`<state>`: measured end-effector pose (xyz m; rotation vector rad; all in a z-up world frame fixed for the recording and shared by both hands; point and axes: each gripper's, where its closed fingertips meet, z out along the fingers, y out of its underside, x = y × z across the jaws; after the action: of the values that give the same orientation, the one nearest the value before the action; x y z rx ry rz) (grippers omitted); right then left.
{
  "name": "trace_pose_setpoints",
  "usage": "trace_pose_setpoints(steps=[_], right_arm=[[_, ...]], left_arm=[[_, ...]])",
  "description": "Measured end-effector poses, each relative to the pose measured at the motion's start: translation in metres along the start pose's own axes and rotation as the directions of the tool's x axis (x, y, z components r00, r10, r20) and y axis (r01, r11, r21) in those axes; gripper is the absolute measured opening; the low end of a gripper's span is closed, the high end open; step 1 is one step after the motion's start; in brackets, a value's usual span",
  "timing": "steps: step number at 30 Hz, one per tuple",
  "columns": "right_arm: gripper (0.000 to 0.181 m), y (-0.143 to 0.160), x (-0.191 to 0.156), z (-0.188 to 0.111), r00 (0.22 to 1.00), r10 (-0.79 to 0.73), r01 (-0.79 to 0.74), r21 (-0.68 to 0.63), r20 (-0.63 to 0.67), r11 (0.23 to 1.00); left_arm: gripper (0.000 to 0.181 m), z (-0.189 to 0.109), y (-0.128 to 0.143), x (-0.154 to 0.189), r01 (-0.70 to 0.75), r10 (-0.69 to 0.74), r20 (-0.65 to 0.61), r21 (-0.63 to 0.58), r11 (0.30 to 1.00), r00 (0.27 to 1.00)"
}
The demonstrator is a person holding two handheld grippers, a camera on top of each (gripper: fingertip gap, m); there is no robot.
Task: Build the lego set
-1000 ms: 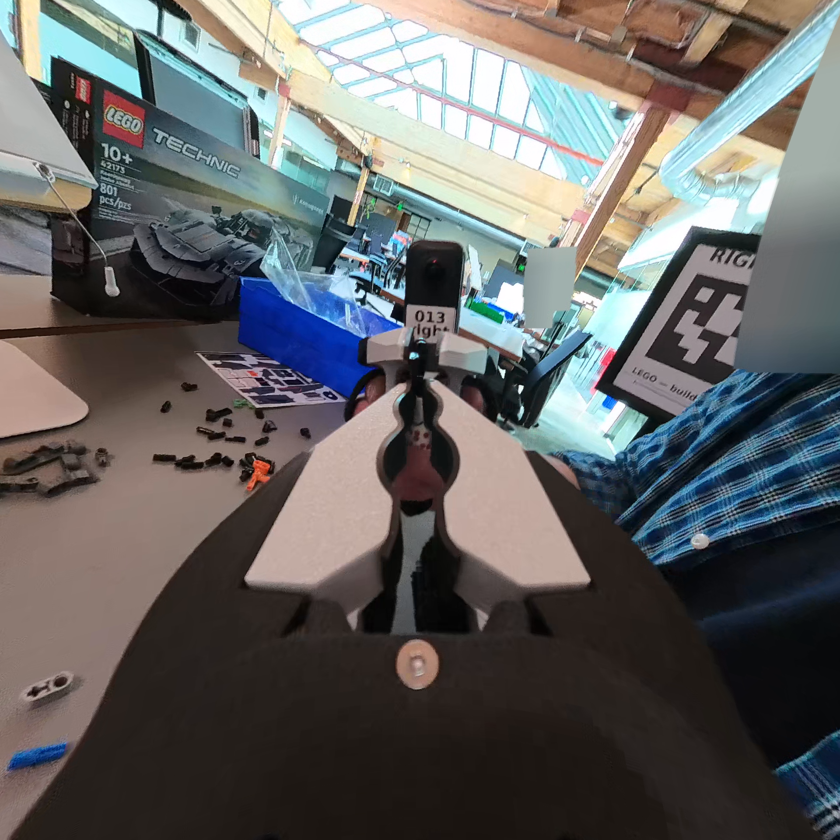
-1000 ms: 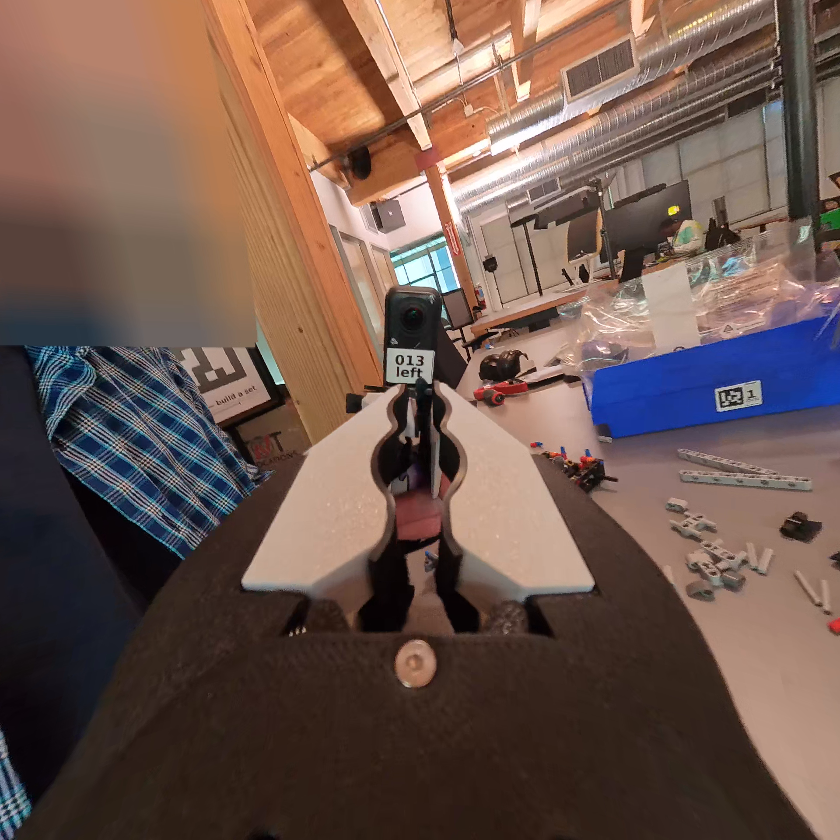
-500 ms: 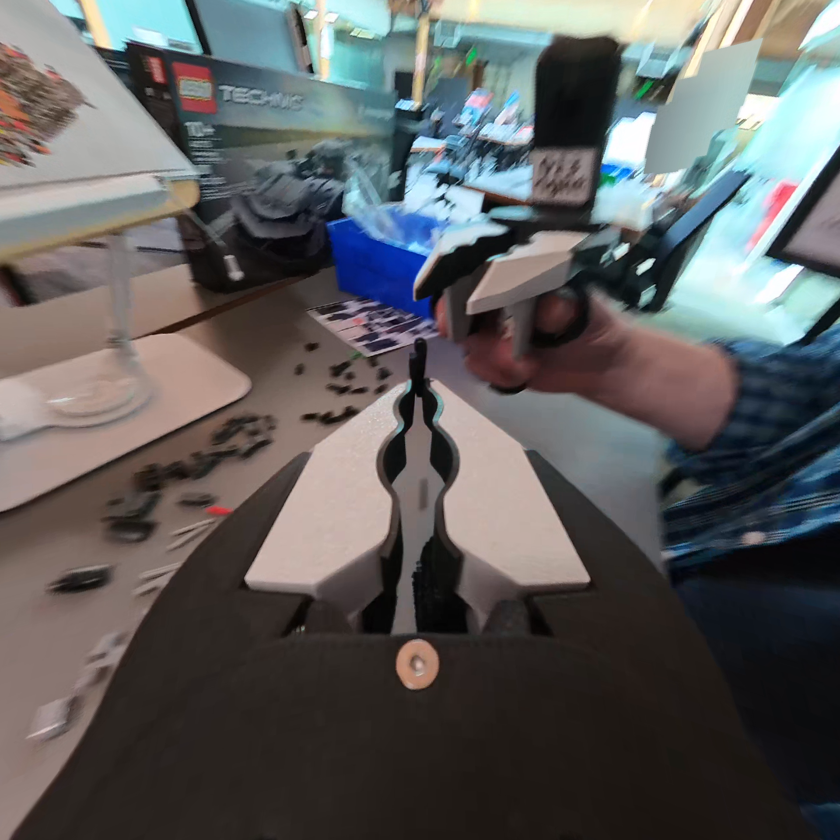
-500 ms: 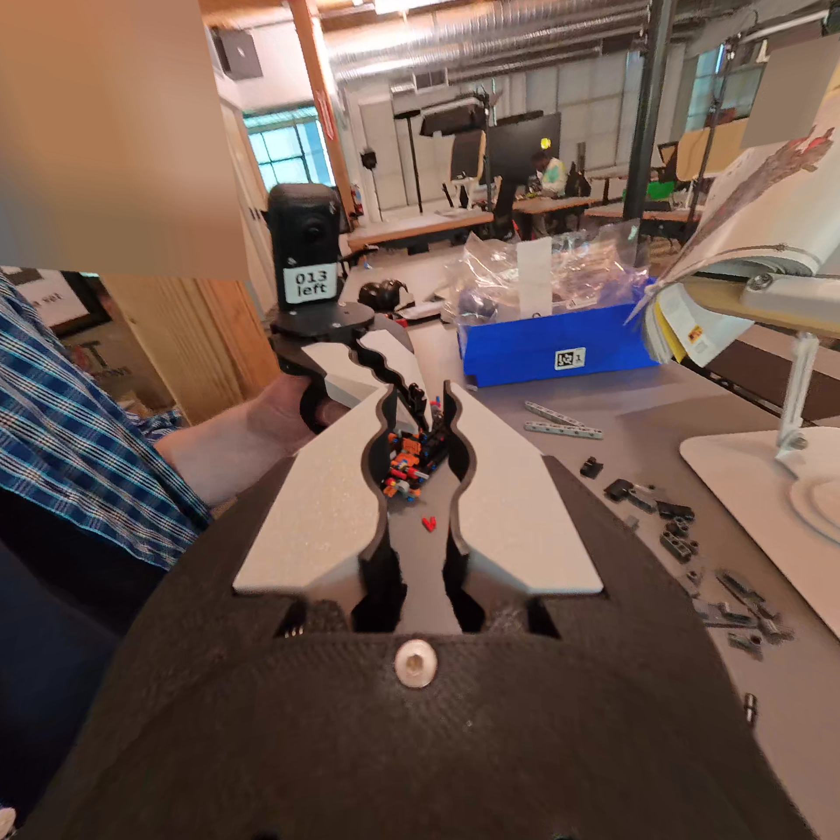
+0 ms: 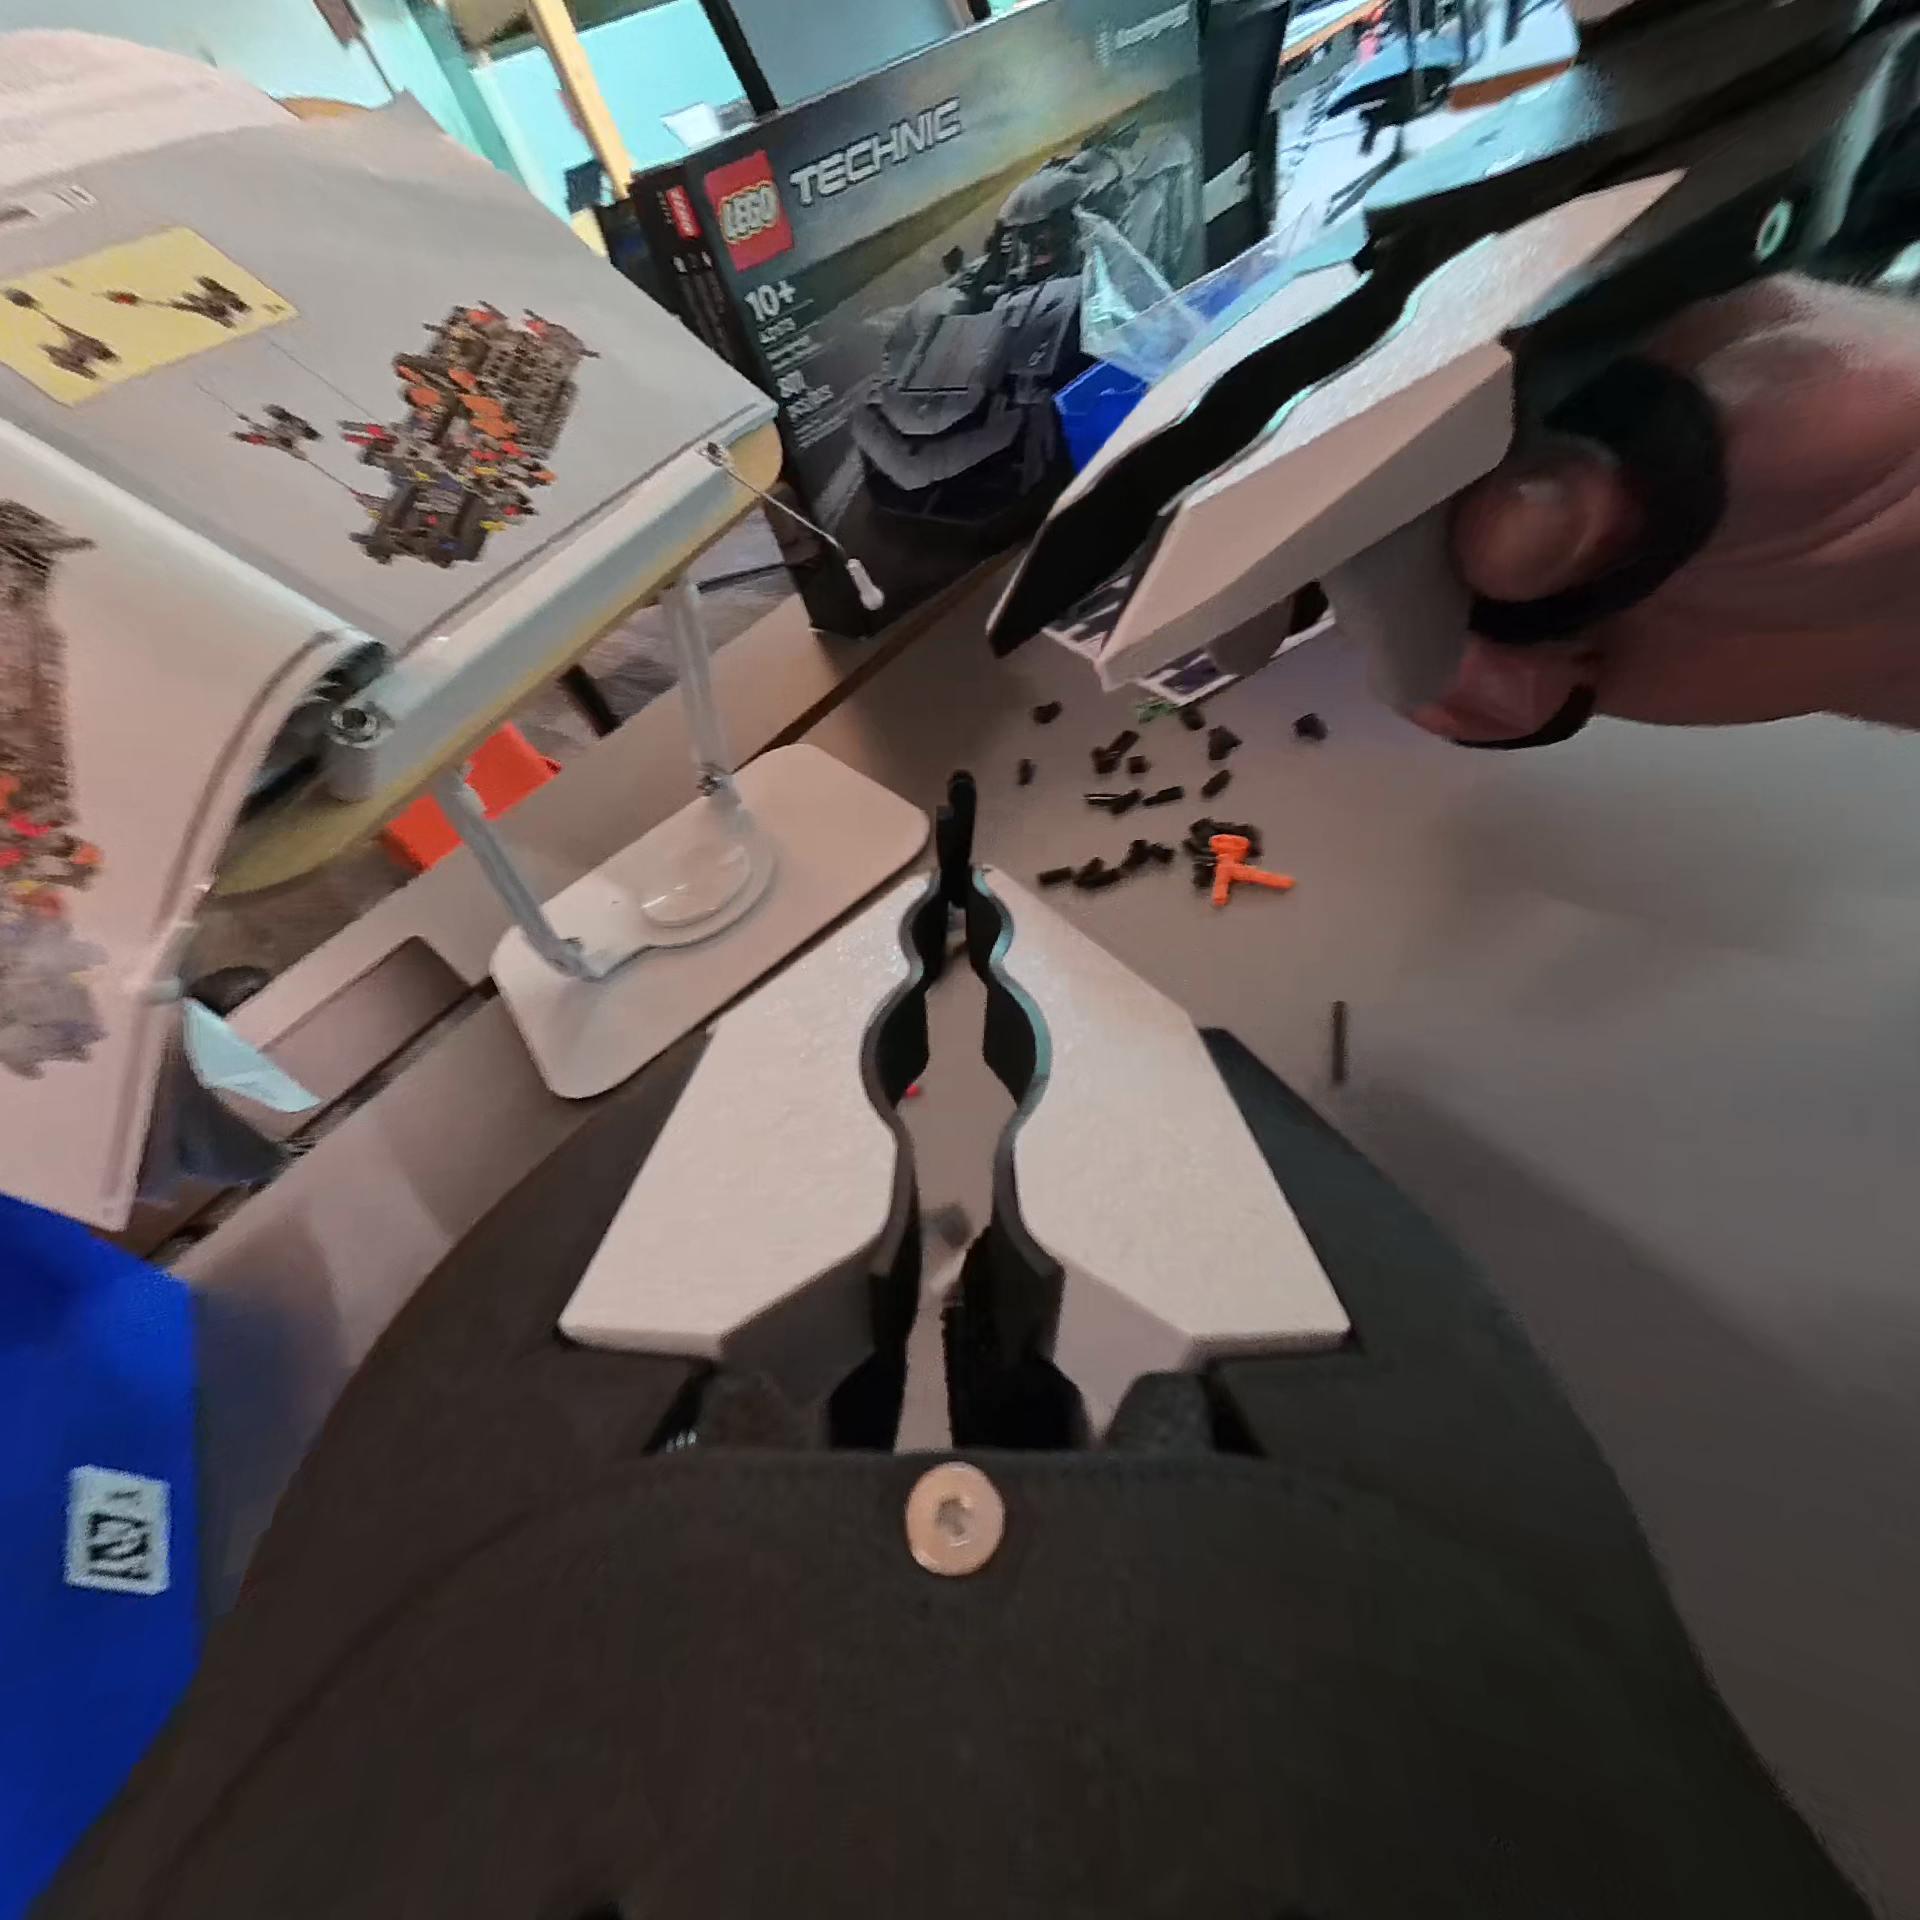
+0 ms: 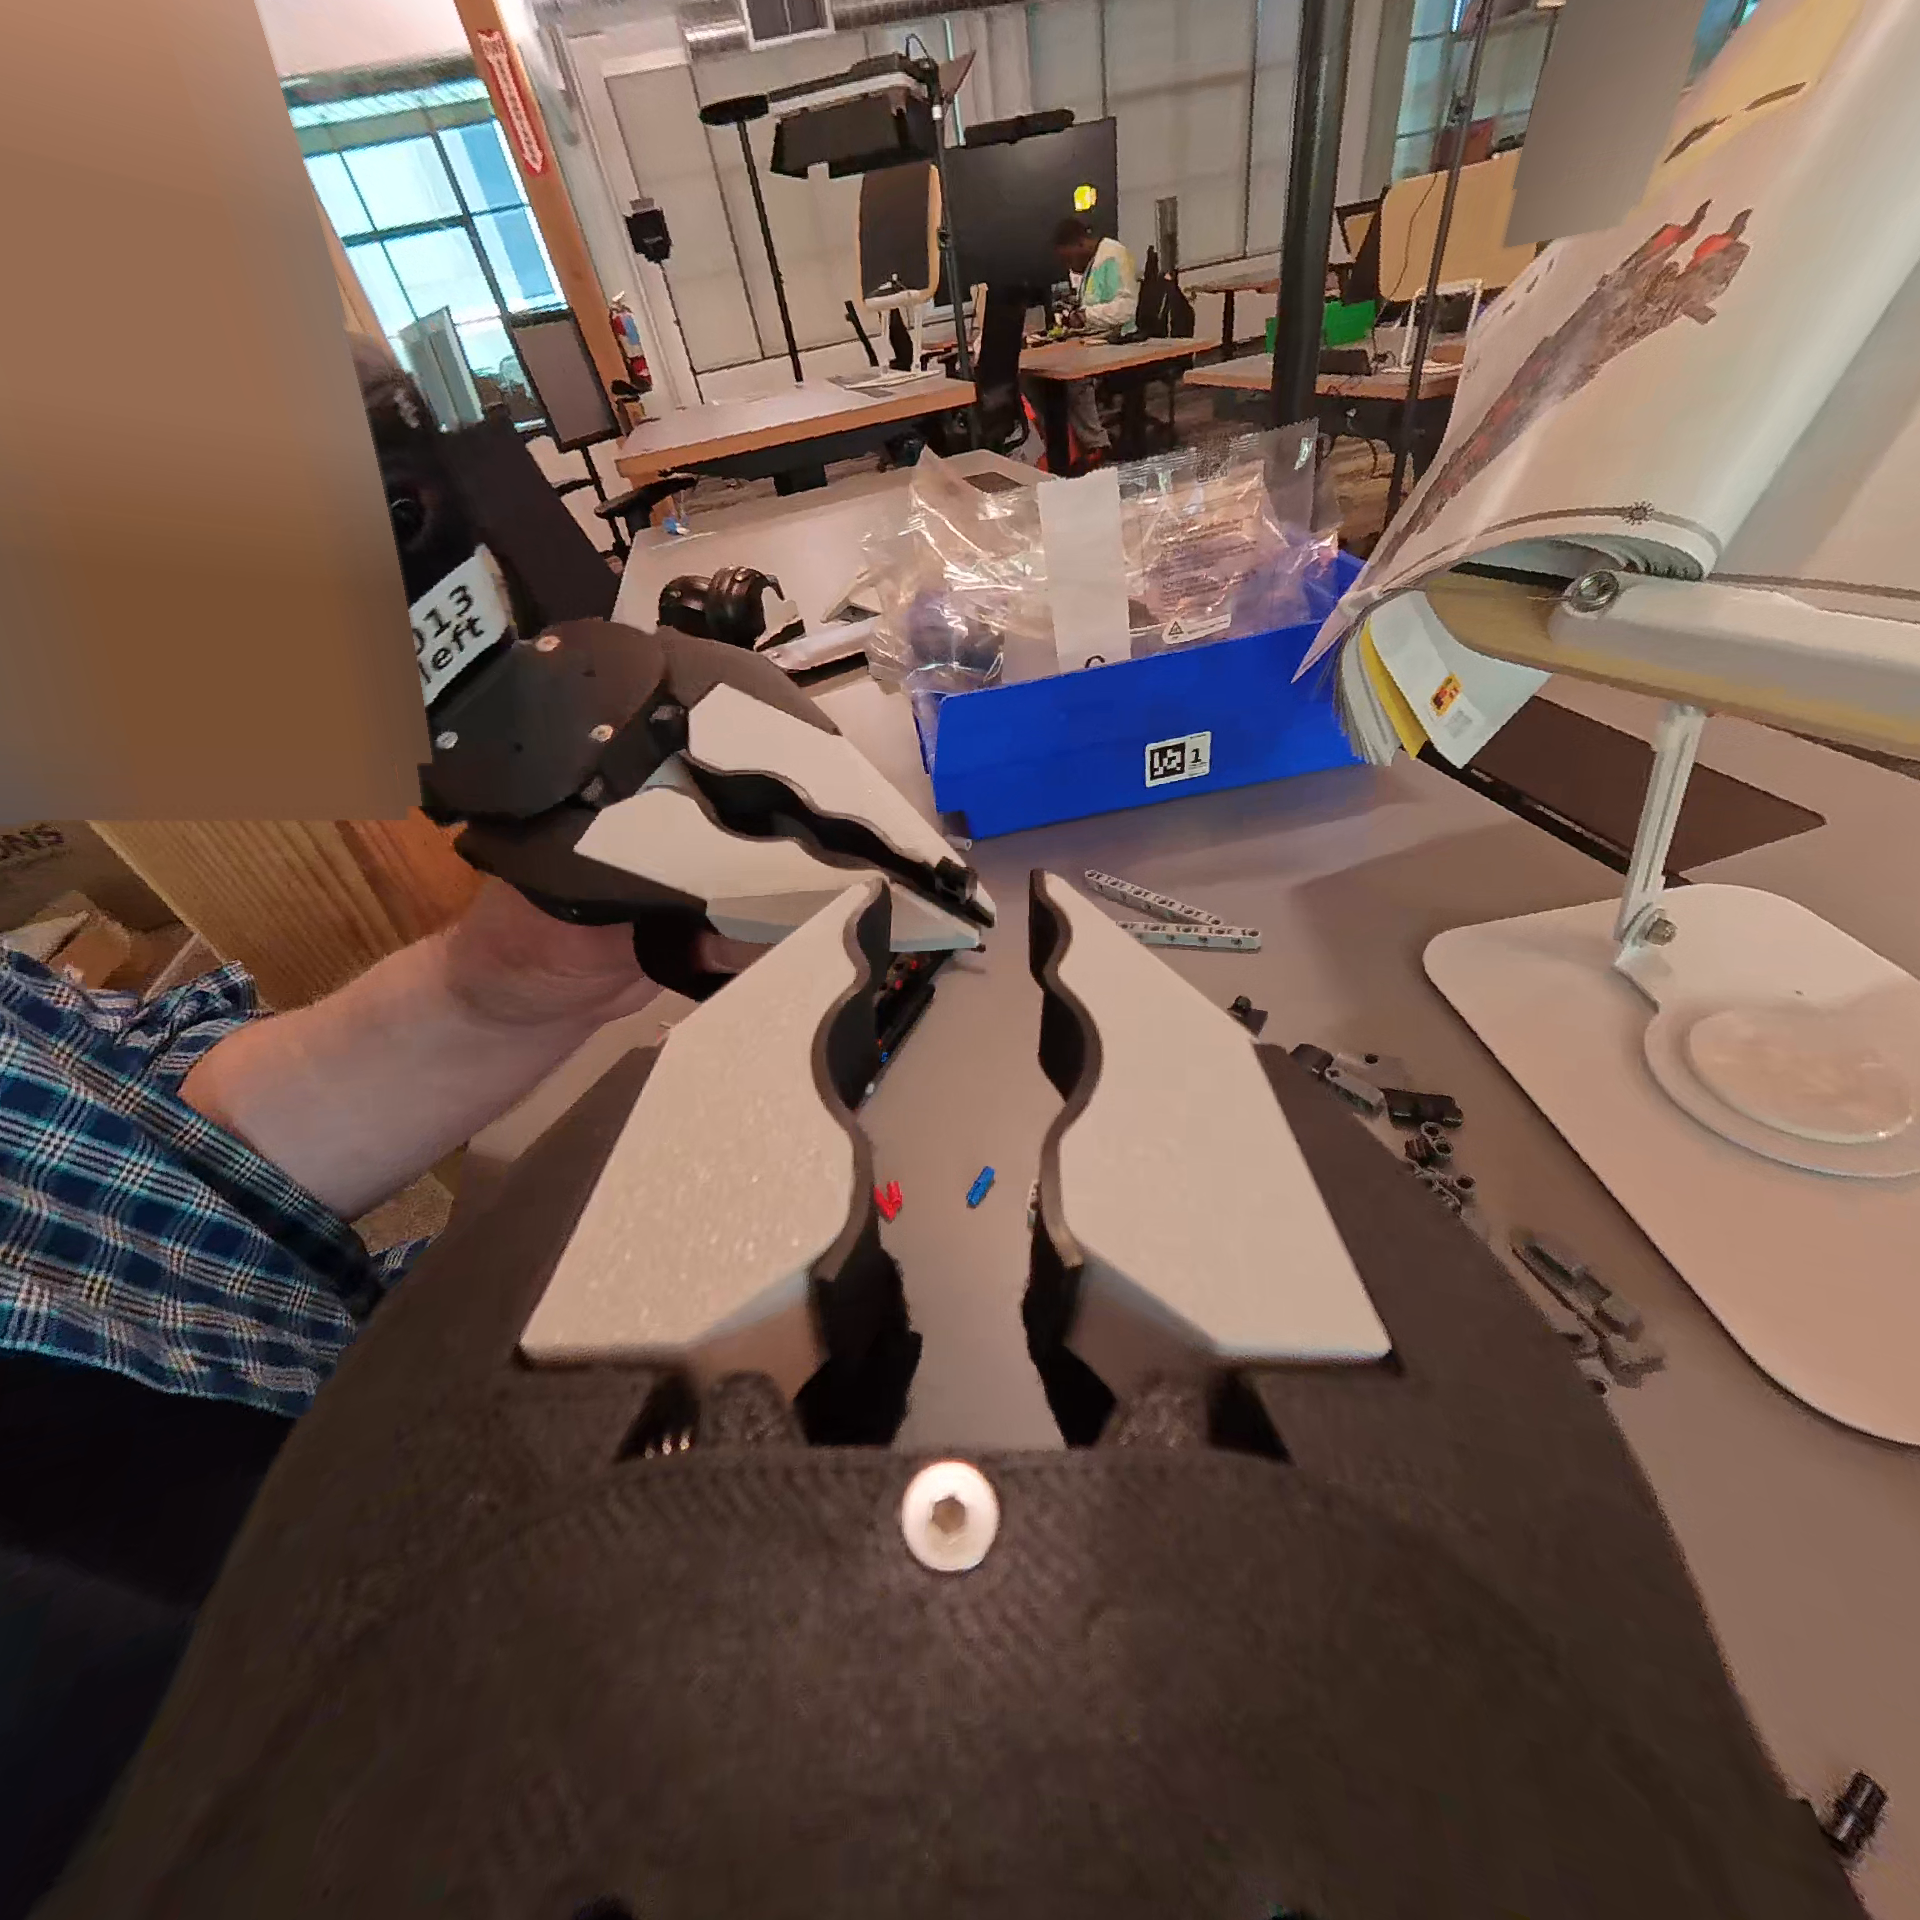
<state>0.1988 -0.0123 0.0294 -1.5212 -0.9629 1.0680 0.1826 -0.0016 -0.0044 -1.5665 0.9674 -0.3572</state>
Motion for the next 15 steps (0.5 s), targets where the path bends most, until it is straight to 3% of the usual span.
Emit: trace_pose_setpoints(steps=[12,15], right_arm=[[0.022,0.011,0.001,0.018,0.986,0.165,-0.165,-0.044,0.003,0.985],[0.011,0.014,0.001,0.019,0.983,0.181,-0.181,-0.041,-0.005,0.983]], left_arm=[[0.002,0.003,-0.005,-0.006,-0.287,0.3,0.205,-0.091,0.954,0.932],[0.002,0.006,-0.006,-0.001,-0.324,0.341,0.216,-0.111,0.94,0.915]])
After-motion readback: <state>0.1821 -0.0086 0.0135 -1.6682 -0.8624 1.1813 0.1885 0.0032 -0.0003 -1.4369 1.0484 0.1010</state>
